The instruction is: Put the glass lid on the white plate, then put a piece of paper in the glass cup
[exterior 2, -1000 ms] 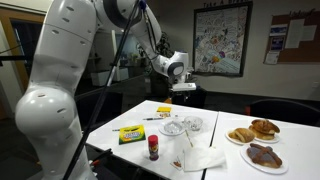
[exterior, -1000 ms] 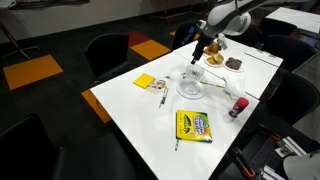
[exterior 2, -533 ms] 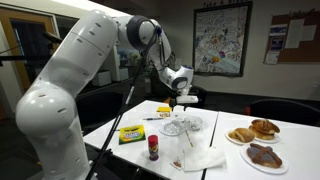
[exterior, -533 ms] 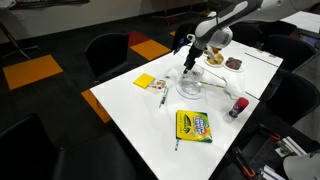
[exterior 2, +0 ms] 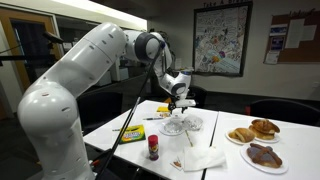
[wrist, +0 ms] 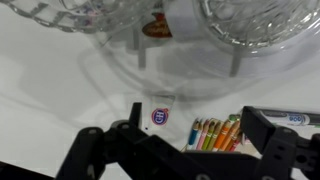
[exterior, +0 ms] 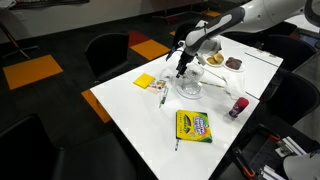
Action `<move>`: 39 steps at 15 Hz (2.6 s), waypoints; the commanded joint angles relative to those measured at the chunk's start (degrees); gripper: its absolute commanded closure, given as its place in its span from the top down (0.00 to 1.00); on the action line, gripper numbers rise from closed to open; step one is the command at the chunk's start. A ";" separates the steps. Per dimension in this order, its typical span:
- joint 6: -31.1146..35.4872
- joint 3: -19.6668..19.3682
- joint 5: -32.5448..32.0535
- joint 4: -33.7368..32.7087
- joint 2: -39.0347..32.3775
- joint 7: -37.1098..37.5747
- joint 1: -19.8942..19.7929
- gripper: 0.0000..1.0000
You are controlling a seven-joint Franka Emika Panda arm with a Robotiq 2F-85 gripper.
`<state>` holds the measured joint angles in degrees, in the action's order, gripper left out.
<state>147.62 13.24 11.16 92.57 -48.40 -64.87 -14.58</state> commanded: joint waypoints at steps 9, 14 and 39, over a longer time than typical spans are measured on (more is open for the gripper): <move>10.75 -1.58 -7.92 -8.47 -10.57 8.85 4.54 1.00; 10.25 -1.46 -8.24 -11.27 -12.36 13.00 4.16 0.52; -8.25 -11.75 -15.05 15.56 20.12 26.29 2.29 0.02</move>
<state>142.18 4.82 -1.29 101.78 -34.52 -41.30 -13.41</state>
